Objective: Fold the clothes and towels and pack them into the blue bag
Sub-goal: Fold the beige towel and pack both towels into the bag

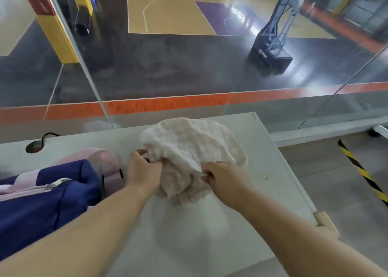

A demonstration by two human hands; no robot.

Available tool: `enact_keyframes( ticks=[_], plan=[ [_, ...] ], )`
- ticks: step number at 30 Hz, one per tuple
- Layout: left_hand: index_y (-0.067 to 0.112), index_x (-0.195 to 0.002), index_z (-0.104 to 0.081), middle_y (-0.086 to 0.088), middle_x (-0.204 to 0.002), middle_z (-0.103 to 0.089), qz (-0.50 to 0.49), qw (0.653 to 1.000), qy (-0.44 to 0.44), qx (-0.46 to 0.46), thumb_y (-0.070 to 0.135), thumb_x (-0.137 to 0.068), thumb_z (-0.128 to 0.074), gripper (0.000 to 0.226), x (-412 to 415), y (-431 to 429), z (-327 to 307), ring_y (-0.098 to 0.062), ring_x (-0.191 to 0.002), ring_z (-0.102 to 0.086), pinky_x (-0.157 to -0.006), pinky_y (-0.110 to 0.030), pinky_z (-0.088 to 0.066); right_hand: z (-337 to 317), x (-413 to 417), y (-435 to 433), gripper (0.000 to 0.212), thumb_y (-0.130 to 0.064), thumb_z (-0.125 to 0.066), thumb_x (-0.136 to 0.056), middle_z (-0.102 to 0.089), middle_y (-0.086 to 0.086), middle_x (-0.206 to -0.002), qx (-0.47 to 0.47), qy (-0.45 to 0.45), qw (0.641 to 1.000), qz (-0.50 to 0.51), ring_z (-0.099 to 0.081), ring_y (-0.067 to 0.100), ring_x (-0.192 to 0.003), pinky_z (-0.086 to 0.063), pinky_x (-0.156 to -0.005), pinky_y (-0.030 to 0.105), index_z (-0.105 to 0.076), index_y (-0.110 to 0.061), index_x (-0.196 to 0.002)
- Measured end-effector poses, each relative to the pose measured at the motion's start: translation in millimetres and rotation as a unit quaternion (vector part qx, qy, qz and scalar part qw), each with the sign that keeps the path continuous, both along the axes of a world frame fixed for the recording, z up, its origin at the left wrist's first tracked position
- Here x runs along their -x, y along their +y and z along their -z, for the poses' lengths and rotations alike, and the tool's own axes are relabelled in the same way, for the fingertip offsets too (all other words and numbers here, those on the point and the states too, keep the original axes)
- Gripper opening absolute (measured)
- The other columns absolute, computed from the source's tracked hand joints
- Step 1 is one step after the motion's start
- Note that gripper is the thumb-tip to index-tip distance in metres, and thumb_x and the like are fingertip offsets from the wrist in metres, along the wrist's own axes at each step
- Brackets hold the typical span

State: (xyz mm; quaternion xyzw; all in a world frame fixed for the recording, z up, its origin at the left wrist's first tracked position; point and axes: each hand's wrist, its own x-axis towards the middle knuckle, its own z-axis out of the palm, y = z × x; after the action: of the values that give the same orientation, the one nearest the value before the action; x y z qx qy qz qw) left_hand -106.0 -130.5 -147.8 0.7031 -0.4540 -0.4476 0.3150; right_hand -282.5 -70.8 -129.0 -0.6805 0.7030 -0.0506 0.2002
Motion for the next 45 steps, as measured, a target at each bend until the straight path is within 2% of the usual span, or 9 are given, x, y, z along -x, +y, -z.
enact_keyframes(
  ticks=[6, 11, 16, 20, 24, 34, 37, 41, 45],
  plan=[
    [0.013, -0.109, -0.057, -0.007, -0.1, -0.066, 0.147, 0.988, -0.033, -0.033, 0.013, -0.077, -0.071, 0.035, -23, 6, -24, -0.024, -0.086, -0.061, -0.076, -0.037, -0.052, -18, 2, 56, 0.019, -0.042, -0.053, -0.092, -0.064, -0.008, -0.082, -0.092, -0.087, 0.992, 0.008, -0.058, 0.012, -0.077, -0.051, -0.071, 0.031, -0.062, -0.025, -0.09],
    [0.014, -0.108, -0.057, -0.008, -0.096, -0.067, 0.224, 0.967, -0.065, -0.105, 0.015, -0.053, -0.072, 0.057, -41, 20, -27, -0.028, -0.085, -0.064, -0.08, -0.044, -0.055, -10, 31, 65, 0.026, -0.046, -0.052, -0.091, -0.057, -0.012, -0.099, -0.016, -0.082, 0.975, 0.205, -0.057, 0.011, -0.087, -0.05, -0.076, 0.033, -0.054, -0.028, -0.11],
    [0.006, -0.097, -0.063, -0.013, -0.085, -0.067, 0.206, 0.965, -0.023, -0.16, 0.041, -0.057, -0.076, 0.056, -39, 3, -24, -0.032, -0.074, -0.063, -0.071, -0.048, -0.054, 6, 58, 33, 0.058, -0.045, -0.051, -0.091, -0.044, 0.01, -0.135, -0.043, -0.04, 0.947, 0.316, -0.043, 0.03, -0.123, -0.04, -0.092, 0.042, -0.036, -0.01, -0.135],
    [0.002, -0.09, -0.07, -0.019, -0.095, -0.071, 0.097, 0.982, 0.074, -0.146, 0.053, -0.069, -0.072, 0.055, -29, -19, -9, -0.037, -0.085, -0.068, -0.086, -0.058, -0.051, 19, 67, 8, 0.053, -0.045, -0.051, -0.092, -0.054, 0.01, -0.111, -0.091, -0.099, 0.921, 0.366, -0.055, 0.031, -0.105, -0.041, -0.076, 0.033, -0.042, -0.004, -0.125],
    [-0.001, -0.089, -0.065, -0.019, -0.097, -0.068, 0.055, 0.986, 0.087, -0.129, 0.034, -0.079, -0.072, 0.037, -16, -25, -12, -0.035, -0.087, -0.066, -0.087, -0.05, -0.052, 22, 74, 0, 0.03, -0.034, -0.057, -0.091, -0.048, 0.001, -0.065, -0.084, -0.077, 0.925, 0.362, -0.051, 0.026, -0.072, -0.033, -0.054, 0.028, -0.055, -0.005, -0.086],
    [0.008, -0.105, -0.057, -0.013, -0.091, -0.065, 0.18, 0.974, 0.008, -0.139, 0.01, -0.087, -0.063, 0.02, -41, 24, -65, -0.027, -0.076, -0.063, -0.057, -0.033, -0.051, -36, 78, 64, 0.017, -0.011, -0.065, -0.086, -0.066, 0.002, -0.077, 0.018, -0.267, 0.912, 0.31, -0.056, 0.02, -0.062, -0.042, -0.054, 0.027, -0.053, -0.022, -0.082],
    [0.014, -0.118, -0.057, -0.012, -0.105, -0.066, 0.213, 0.967, 0.028, -0.134, 0.014, -0.088, -0.061, 0.031, -57, 46, -83, -0.033, -0.088, -0.065, -0.07, -0.043, -0.057, -55, 73, 101, 0.03, -0.006, -0.065, -0.084, -0.069, 0.006, -0.086, -0.006, -0.302, 0.911, 0.28, -0.058, 0.02, -0.064, -0.044, -0.053, 0.028, -0.055, -0.032, -0.096],
    [0.025, -0.128, -0.052, -0.001, -0.111, -0.059, 0.197, 0.965, 0.13, -0.115, 0.009, -0.091, -0.053, 0.04, -71, 79, -99, -0.029, -0.099, -0.06, -0.077, -0.041, -0.052, -69, 63, 146, 0.061, 0.006, -0.068, -0.078, -0.063, 0.001, -0.101, -0.019, -0.34, 0.909, 0.239, -0.061, 0.019, -0.086, -0.051, -0.08, 0.027, -0.057, -0.043, -0.111],
    [0.012, -0.113, -0.064, -0.011, -0.116, -0.066, 0.175, 0.953, 0.199, -0.149, 0.032, -0.099, -0.039, 0.035, -77, 112, -106, -0.033, -0.11, -0.06, -0.097, -0.045, -0.046, -78, 47, 179, 0.046, -0.004, -0.074, -0.077, -0.06, -0.006, -0.104, 0.007, -0.299, 0.92, 0.254, -0.054, 0.011, -0.092, -0.035, -0.064, -0.005, -0.064, -0.031, -0.114]
  ],
)
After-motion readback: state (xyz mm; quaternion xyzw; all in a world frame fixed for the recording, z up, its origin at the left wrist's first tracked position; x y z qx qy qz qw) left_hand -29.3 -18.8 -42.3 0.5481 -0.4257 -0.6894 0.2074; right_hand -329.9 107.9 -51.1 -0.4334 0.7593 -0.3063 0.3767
